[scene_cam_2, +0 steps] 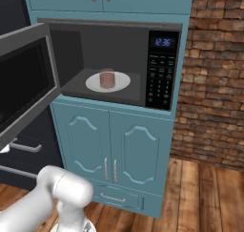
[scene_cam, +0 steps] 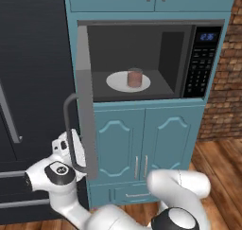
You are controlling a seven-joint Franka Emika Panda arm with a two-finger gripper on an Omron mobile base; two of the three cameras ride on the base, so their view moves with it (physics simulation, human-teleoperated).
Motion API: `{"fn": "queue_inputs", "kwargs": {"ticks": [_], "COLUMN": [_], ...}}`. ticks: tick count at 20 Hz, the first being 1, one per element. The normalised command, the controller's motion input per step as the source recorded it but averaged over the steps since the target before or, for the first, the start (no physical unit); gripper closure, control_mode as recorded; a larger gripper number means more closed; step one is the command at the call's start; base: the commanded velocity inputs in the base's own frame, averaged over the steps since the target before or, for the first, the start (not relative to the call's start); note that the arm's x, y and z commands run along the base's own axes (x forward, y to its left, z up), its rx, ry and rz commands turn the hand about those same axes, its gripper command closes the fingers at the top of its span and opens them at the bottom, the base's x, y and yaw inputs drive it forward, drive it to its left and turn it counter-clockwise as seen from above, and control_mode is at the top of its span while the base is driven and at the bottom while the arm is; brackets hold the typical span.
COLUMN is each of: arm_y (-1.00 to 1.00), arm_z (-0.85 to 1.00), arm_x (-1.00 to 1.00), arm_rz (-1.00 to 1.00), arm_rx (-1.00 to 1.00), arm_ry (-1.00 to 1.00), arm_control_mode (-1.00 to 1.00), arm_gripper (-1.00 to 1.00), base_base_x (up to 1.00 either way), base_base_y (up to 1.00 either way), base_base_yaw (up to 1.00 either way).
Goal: Place the microwavable item in the microwave. Then, close the microwave door and press the start button.
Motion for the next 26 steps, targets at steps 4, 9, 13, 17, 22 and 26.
{"fn": "queue_inputs", "kwargs": {"ticks": [4,9,13,17,22,26], "arm_y": [-1.0,-1.0,-1.0,-1.0,-1.0,-1.0], "arm_z": [0.06,0.03,0.04,0.03,0.01,0.37], "arm_x": [0.0,0.0,0.0,0.0,0.08,0.12], "arm_rz": [-0.04,-0.01,0.0,0.0,0.07,0.1], "arm_rx": [0.12,0.14,0.16,0.2,0.21,0.14], "arm_ry": [0.0,0.0,0.0,0.0,0.0,-0.09], "arm_control_mode": [-1.0,-1.0,-1.0,-1.0,-1.0,-1.0], "arm_gripper": [-1.0,-1.0,-1.0,-1.0,-1.0,-1.0], "base_base_x": [0.0,0.0,0.0,0.0,0.0,0.0], "base_base_y": [0.0,0.0,0.0,0.0,0.0,0.0], "base_base_yaw": [0.0,0.0,0.0,0.0,0.0,0.0]}}
